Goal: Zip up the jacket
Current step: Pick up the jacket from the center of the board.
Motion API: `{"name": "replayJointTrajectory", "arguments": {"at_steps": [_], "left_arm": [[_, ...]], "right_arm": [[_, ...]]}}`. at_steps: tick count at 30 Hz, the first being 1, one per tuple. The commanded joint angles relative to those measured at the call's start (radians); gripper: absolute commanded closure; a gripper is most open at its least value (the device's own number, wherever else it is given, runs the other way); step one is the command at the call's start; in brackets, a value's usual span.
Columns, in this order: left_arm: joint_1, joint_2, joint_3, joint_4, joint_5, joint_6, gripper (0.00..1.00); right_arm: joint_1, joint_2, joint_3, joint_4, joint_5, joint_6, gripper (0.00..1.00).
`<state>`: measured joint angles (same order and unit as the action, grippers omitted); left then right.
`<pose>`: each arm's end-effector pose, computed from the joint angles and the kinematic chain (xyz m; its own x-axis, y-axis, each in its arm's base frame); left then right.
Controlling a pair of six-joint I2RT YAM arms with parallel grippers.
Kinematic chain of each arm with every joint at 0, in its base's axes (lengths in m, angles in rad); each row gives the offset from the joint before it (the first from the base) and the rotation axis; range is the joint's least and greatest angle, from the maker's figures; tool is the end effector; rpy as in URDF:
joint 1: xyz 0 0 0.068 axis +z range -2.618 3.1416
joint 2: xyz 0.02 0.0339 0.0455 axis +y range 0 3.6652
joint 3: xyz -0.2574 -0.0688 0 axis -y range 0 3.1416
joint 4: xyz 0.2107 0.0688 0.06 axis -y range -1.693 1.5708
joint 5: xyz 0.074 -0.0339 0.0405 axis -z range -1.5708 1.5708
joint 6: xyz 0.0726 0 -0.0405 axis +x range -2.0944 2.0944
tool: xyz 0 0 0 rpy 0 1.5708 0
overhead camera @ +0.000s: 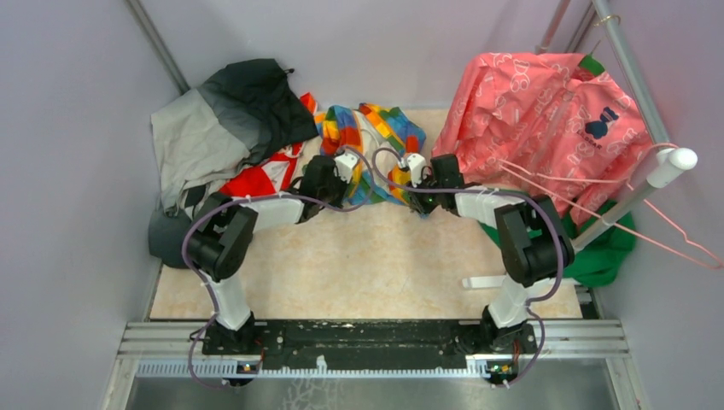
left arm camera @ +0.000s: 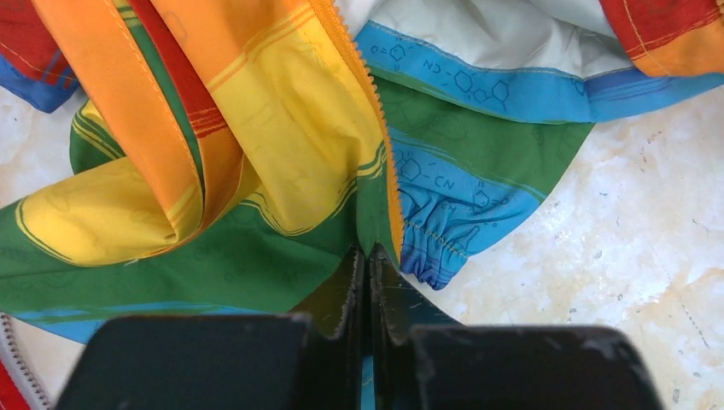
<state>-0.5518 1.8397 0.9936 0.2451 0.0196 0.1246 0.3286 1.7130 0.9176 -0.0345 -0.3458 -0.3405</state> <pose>0.3347 -0.2077 0.1608 -0.4110 0.3989 -0.8198 0.5936 0.7996 0.0915 0.3166 0.1339 0.1548 -0.4846 -0.4972 -0.7197 -0.7235 0.6902 0.0103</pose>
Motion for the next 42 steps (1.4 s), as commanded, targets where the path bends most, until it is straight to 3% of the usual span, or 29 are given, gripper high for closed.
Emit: {"name": "replayJointTrajectory", "arguments": {"at_steps": [1, 5, 11, 16, 20, 26, 29, 35, 42], "left_arm": [[0.007, -0.042, 0.028, -0.061, 0.060, -0.011, 0.97], [0.013, -0.205, -0.042, -0.060, 0.209, -0.091, 1.00], [0.023, -0.458, -0.237, 0.016, 0.479, -0.294, 1.00], [0.024, -0.552, -0.478, 0.253, 0.623, -0.549, 1.00], [0.019, -0.472, -0.638, 0.483, 0.643, -0.725, 1.00], [-0.010, -0.332, -0.696, 0.659, 0.627, -0.827, 0.99], [-0.018, -0.322, -0.686, 0.618, 0.612, -0.813, 0.92], [-0.047, -0.366, -0.601, 0.310, 0.521, -0.651, 0.67], [-0.089, -0.320, -0.537, 0.186, 0.489, -0.594, 0.62]], "right_arm": [[-0.007, -0.062, 0.047, 0.000, -0.055, -0.003, 0.89], [-0.017, -0.158, 0.045, -0.059, -0.276, -0.014, 0.99], [-0.035, -0.213, 0.052, -0.132, -0.703, 0.045, 1.00], [-0.034, -0.162, 0.032, -0.215, -0.893, 0.051, 1.00], [-0.028, -0.099, 0.010, -0.236, -0.870, 0.055, 1.00], [-0.012, -0.061, 0.004, -0.242, -0.729, 0.045, 1.00], [-0.005, -0.056, -0.005, -0.261, -0.692, 0.008, 1.00], [-0.002, -0.072, -0.045, -0.261, -0.675, -0.090, 1.00], [0.031, -0.105, -0.050, -0.237, -0.619, -0.092, 1.00]]}}
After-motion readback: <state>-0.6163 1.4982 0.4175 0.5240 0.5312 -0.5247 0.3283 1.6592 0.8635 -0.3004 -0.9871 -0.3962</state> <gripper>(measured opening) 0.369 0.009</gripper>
